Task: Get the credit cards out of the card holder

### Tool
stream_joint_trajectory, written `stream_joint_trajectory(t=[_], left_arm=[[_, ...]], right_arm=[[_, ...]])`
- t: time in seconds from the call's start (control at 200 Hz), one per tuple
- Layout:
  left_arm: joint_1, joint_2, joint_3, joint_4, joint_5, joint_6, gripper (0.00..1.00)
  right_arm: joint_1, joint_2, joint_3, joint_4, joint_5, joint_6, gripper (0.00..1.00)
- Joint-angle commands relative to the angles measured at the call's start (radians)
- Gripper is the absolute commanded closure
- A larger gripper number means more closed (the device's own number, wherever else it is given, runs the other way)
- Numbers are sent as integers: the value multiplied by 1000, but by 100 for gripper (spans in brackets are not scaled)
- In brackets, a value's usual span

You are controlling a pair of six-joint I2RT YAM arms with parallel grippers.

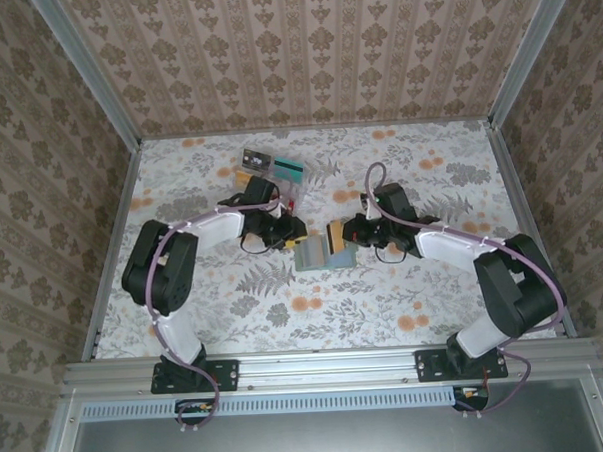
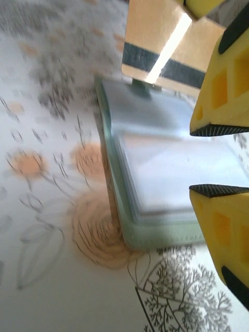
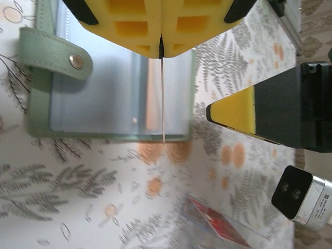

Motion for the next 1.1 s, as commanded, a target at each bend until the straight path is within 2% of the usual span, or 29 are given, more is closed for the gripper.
stream_joint_trajectory(t=[0.0, 0.195, 0.355, 0.53, 0.745, 0.97, 1.02, 1.095], left_arm=[[6, -71, -34, 135, 99, -42, 59], [10, -100, -113, 368, 206, -132, 41], [12, -103, -129, 473, 263, -170, 38], [17, -118, -151, 620, 305, -245, 51], [17, -133, -175, 698, 328, -278, 67], [19, -136, -180, 702, 328, -276, 90], [21, -137, -180, 701, 327, -274, 100], [21, -147, -184, 688, 318, -264, 100]], right_arm=[[-15, -24, -11, 110, -96, 29, 100], [-42, -16, -30, 279, -218, 153, 100], [-66, -6, -41, 412, -301, 254, 100], [-82, 12, -60, 495, -331, 301, 100], [-91, 52, -88, 602, -345, 371, 100], [-95, 67, -86, 596, -339, 373, 100], [-94, 65, -84, 578, -337, 364, 100], [-95, 50, -77, 510, -322, 334, 91]])
